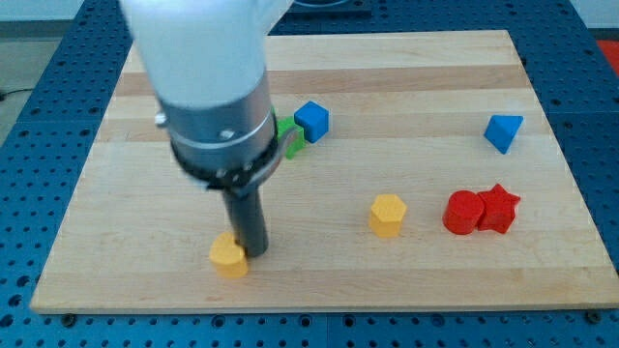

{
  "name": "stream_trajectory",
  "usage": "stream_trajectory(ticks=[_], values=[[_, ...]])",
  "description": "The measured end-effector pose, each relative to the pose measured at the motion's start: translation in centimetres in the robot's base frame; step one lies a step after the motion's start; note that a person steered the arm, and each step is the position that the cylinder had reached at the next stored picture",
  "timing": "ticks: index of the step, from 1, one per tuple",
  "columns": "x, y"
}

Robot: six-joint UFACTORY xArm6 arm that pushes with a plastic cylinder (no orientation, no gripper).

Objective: Drag the yellow heart horizontal to the green star

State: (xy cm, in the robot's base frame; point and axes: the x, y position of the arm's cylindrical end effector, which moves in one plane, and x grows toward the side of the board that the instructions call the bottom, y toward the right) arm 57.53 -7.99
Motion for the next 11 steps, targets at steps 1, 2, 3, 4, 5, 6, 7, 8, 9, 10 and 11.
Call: stream_trajectory(ticks=[1, 2, 3, 4, 5, 6, 7, 8, 9, 10, 11], values=[[2.9, 2.3], [4.3, 2.1], [4.2, -2.0], [3.1, -5.3], [2.3, -5.5], [-0.3, -6.3], [-2.6, -6.2], [-7.0, -6.2], [-11.1, -6.2], [-12.7, -7.9], [-12.7, -15.9]])
